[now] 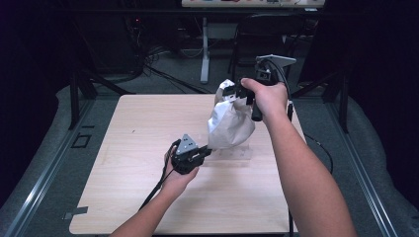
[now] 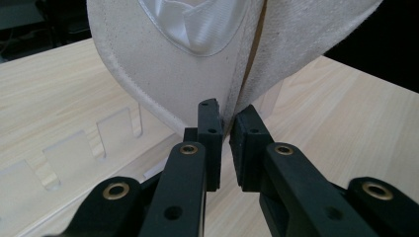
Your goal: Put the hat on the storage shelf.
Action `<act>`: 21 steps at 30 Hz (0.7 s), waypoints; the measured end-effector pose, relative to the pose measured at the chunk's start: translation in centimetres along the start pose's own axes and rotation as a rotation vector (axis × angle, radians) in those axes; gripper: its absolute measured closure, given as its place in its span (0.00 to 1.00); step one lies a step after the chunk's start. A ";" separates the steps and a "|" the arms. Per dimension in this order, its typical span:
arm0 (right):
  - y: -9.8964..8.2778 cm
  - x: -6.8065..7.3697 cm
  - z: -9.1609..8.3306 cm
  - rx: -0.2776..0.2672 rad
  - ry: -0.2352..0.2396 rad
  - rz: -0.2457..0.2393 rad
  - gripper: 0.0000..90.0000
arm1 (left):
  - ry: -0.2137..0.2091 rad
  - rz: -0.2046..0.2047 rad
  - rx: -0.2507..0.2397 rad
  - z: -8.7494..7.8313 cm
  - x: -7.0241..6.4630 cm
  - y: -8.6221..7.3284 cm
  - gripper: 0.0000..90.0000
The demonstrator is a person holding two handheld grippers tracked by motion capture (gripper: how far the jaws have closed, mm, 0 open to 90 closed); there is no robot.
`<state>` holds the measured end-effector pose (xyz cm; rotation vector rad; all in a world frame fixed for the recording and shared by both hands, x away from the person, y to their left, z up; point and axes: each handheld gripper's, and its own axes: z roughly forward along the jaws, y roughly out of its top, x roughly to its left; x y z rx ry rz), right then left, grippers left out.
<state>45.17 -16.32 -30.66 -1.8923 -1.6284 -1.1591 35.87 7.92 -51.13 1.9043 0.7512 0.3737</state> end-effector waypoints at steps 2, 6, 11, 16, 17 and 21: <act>0.0 0.0 0.1 0.003 -0.001 -0.003 0.90 | -0.001 -0.003 0.001 -0.2 0.2 -0.2 0.93; -0.2 0.3 0.9 0.021 -0.011 -0.011 0.90 | -0.019 -0.032 0.000 -0.5 0.9 -0.9 0.93; -0.4 0.6 1.5 0.035 -0.012 -0.020 0.90 | -0.008 -0.025 0.001 -0.7 0.7 -1.3 0.93; -0.5 0.8 2.1 0.055 -0.018 -0.033 0.90 | 0.007 -0.034 -0.007 -0.6 0.7 -1.7 0.94; -0.5 0.8 2.2 0.055 -0.020 -0.037 0.90 | 0.017 -0.029 -0.007 -0.6 0.6 -1.8 0.94; -0.5 0.7 2.3 0.062 -0.030 -0.045 0.89 | 0.027 -0.037 -0.014 -0.5 0.5 -2.0 0.94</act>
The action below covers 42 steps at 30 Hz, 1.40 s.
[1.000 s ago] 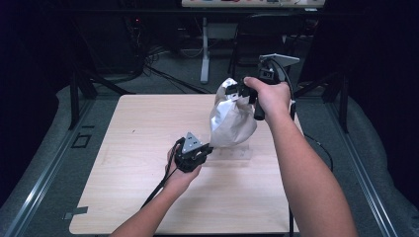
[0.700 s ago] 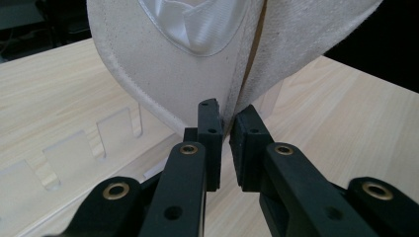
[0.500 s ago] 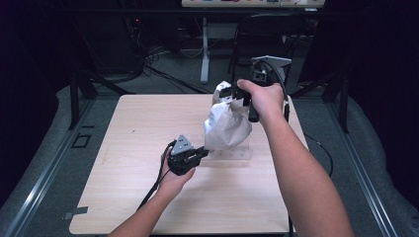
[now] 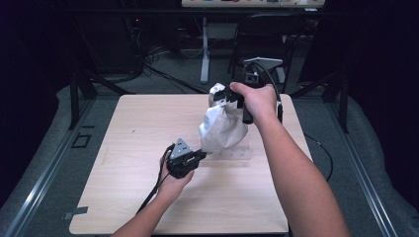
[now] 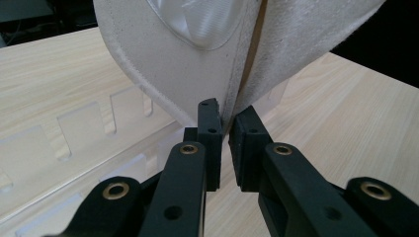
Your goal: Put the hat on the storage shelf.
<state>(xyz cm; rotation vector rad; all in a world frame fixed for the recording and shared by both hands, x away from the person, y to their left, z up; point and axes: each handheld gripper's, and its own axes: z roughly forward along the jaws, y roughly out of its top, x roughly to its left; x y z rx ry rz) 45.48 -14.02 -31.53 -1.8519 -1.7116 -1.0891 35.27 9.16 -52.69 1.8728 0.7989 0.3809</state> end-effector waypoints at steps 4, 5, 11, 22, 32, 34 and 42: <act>0.1 -0.1 0.0 -0.027 -0.026 -0.040 0.79 | 0.025 -0.001 0.007 -0.1 -0.2 -0.4 0.94; 0.1 -0.1 0.0 -0.032 -0.022 -0.039 0.76 | 0.026 -0.006 0.001 -0.1 -0.2 -0.6 0.94; 0.1 -0.1 -0.6 -0.058 -0.002 -0.041 0.73 | 0.036 -0.041 0.014 -0.1 0.0 -1.3 0.95; 0.2 -1.0 -2.0 -0.085 -0.011 -0.036 0.72 | 0.029 -0.157 0.044 0.3 0.2 -3.0 0.94; -0.3 -2.0 -2.6 -0.111 -0.093 -0.070 0.69 | 0.019 -0.237 0.114 -0.4 0.4 -4.4 0.75; -0.3 -2.0 -2.7 -0.105 -0.098 -0.073 0.69 | 0.016 -0.152 0.120 -0.5 1.0 -4.5 0.74; -1.3 -2.9 -3.1 -0.119 -0.188 -0.135 0.67 | 0.041 -0.171 0.190 -1.7 0.5 -5.2 0.62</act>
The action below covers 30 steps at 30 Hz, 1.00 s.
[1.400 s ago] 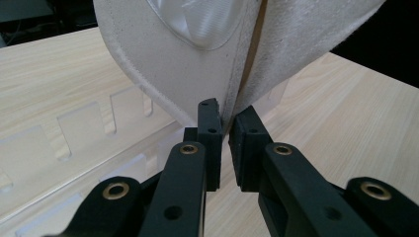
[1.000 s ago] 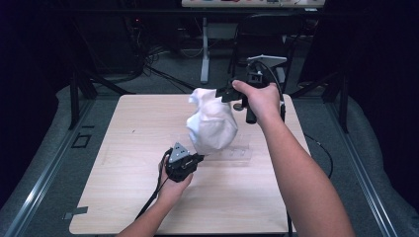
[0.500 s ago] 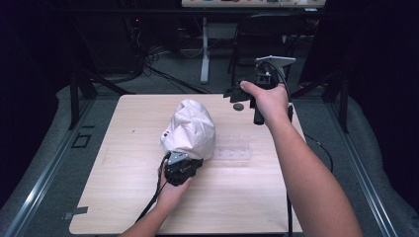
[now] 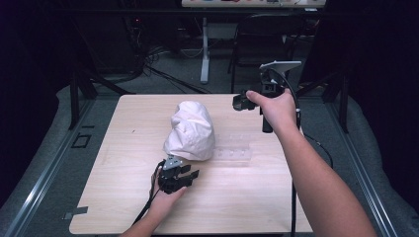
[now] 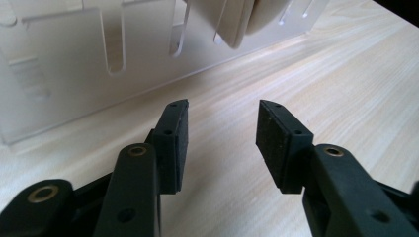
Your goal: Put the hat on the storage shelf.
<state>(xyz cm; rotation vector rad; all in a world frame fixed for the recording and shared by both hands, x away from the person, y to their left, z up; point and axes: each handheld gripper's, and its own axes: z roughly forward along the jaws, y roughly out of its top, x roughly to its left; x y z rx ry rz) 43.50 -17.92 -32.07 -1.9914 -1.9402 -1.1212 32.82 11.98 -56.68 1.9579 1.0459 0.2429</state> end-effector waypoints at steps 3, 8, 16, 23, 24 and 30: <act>-0.6 -0.4 -0.1 0.003 -0.010 -0.022 0.66 | 0.004 0.022 0.010 -0.5 0.0 -0.6 0.61; -1.8 -1.0 -0.2 0.009 -0.015 -0.058 0.68 | -0.004 0.035 0.024 -1.4 0.0 -0.9 0.62; -3.7 -1.9 0.0 0.017 -0.034 -0.128 0.70 | 0.022 0.029 0.023 -3.4 0.7 -1.4 0.61; -5.8 -3.3 0.2 0.009 -0.015 -0.161 0.67 | 0.053 -0.005 0.014 -5.6 2.5 -2.1 0.60; -5.8 -3.3 0.2 0.009 -0.015 -0.161 0.67 | 0.053 -0.005 0.014 -5.6 2.5 -2.1 0.60; -7.0 -4.3 0.3 0.012 -0.013 -0.169 0.67 | 0.094 -0.028 -0.009 -7.0 4.2 -2.6 0.60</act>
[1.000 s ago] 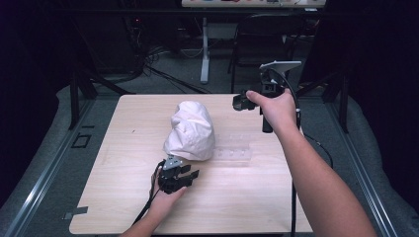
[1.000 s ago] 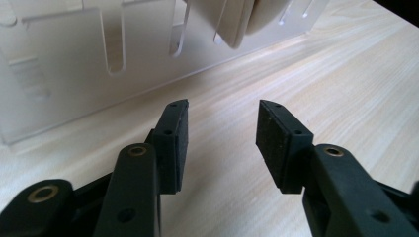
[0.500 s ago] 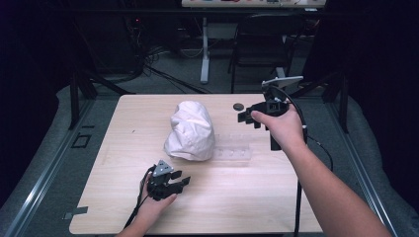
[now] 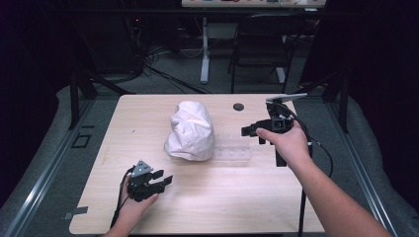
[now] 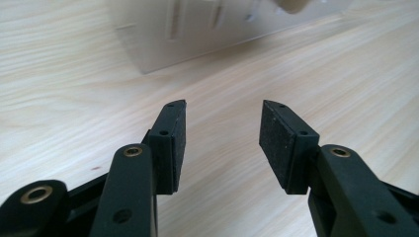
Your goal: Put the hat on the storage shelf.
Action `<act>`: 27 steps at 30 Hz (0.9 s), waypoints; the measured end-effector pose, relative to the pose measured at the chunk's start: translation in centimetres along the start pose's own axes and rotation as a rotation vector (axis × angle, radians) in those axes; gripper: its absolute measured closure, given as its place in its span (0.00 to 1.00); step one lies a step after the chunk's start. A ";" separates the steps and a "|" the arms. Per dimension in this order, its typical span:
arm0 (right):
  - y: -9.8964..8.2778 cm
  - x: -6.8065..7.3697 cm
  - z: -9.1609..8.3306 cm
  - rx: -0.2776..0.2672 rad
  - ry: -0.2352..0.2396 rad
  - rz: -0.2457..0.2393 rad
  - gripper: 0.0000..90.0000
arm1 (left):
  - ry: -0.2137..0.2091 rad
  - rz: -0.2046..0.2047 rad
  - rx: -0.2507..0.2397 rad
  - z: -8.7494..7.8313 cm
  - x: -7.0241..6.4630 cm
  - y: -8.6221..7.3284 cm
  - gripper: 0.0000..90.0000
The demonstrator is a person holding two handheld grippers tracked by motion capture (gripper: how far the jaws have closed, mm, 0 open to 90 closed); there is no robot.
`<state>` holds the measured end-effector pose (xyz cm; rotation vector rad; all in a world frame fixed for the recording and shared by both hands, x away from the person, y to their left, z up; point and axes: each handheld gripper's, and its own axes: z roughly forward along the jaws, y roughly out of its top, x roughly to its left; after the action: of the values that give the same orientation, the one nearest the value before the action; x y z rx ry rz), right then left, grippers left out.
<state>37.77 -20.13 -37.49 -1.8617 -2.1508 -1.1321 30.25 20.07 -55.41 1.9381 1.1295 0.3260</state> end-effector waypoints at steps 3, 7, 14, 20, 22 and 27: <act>-1.0 -0.6 0.2 -0.008 -0.008 -0.011 0.67 | 0.005 -0.042 -0.019 -0.6 1.1 0.0 0.60; -1.7 -1.1 0.3 -0.019 -0.028 -0.033 0.67 | 0.012 -0.054 -0.025 -0.7 1.7 0.0 0.59; -3.7 -2.5 0.9 -0.023 -0.053 -0.087 0.62 | 0.039 -0.068 -0.023 -0.3 2.4 -0.4 0.57; -6.6 -4.3 2.1 -0.042 -0.090 -0.131 0.53 | 0.048 -0.076 -0.009 0.0 2.8 -0.7 0.53; -6.9 -4.4 2.3 -0.049 -0.097 -0.137 0.52 | 0.050 -0.080 -0.018 0.1 2.9 -0.7 0.52; -9.4 -5.6 3.6 -0.071 -0.168 -0.187 0.49 | 0.057 -0.086 -0.016 0.1 3.0 -0.7 0.52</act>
<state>32.36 -22.55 -47.31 -1.8801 -2.4519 -1.1359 31.56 22.59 -56.62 1.8706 1.2395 0.3445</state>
